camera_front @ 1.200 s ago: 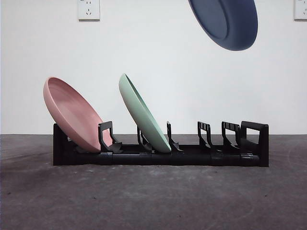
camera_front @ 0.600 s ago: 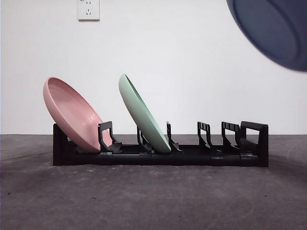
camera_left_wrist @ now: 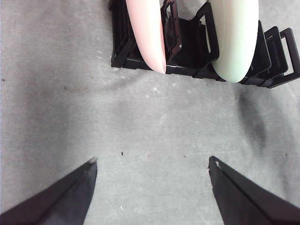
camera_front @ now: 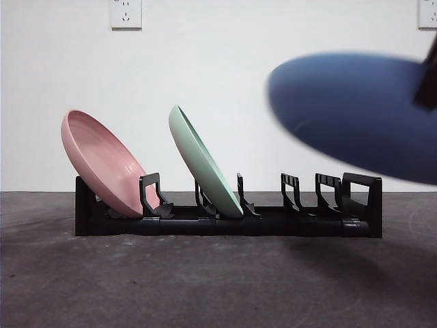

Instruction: Place the plate

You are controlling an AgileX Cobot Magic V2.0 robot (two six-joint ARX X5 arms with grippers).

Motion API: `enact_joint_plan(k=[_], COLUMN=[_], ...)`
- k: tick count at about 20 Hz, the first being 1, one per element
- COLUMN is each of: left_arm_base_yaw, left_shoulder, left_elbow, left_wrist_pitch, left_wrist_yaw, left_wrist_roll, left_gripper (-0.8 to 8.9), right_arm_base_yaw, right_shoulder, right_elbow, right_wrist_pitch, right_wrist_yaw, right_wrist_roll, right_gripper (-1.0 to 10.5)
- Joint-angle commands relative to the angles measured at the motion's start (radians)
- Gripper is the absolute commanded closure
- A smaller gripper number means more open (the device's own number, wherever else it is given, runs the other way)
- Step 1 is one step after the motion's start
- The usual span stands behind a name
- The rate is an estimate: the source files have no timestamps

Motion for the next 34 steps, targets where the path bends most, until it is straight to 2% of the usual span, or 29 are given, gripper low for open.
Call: enact_joint_plan(k=[1,4,9,14,20,23,26,29,30,32,34], left_arm_base_yaw=[-0.002,-0.002,-0.002,-0.002,-0.002,-0.002,-0.002,-0.002,-0.002,-0.002,-0.002], left_shoulder=[0.006,0.006,0.006,0.006,0.006,0.006,0.006,0.006,0.006,0.006,0.006], left_elbow=[0.019,0.019,0.019,0.019,0.019,0.019,0.019,0.019,0.019,0.019,0.019], left_wrist_pitch=[0.011,0.016,0.025,0.025,0.025,0.025,0.026,0.025,0.025,0.025,0.030], left_wrist_yaw=[0.005,0.005,0.005,0.005,0.005,0.005,0.005,0.005,0.005,0.005,0.005], left_wrist_roll=[0.000,0.000,0.000,0.000,0.000,0.000,0.000,0.000,0.000,0.000,0.007], left_gripper=[4.38,4.38,4.39,4.38,4.38,4.38,4.38,4.38,4.38,4.38,4.38], right_arm_base_yaw=[0.097,0.172,0.181,0.140,0.061,0.027,0.020,0.021,0.023,0.040,0.058], right_shoulder=[0.099,0.232,0.427,0.564,0.670,0.697,0.701,0.701,0.700,0.692,0.662], right_elbow=[0.014,0.014,0.015,0.016,0.016,0.016,0.016,0.016,0.018,0.047,0.109], right_wrist_pitch=[0.050,0.153,0.335,0.462,0.576,0.601,0.600,0.599,0.595,0.530,0.412], right_wrist_yaw=[0.033,0.060,0.086,0.093,0.086,0.025,0.011,0.021,0.028,0.052,0.041], right_wrist_roll=[-0.016,-0.057,-0.127,-0.213,-0.280,-0.305,-0.307,-0.301,-0.288,-0.194,-0.117], right_gripper=[9.3,9.3,9.3,9.3,9.3,9.3,9.1,7.0,6.6,6.5,6.5])
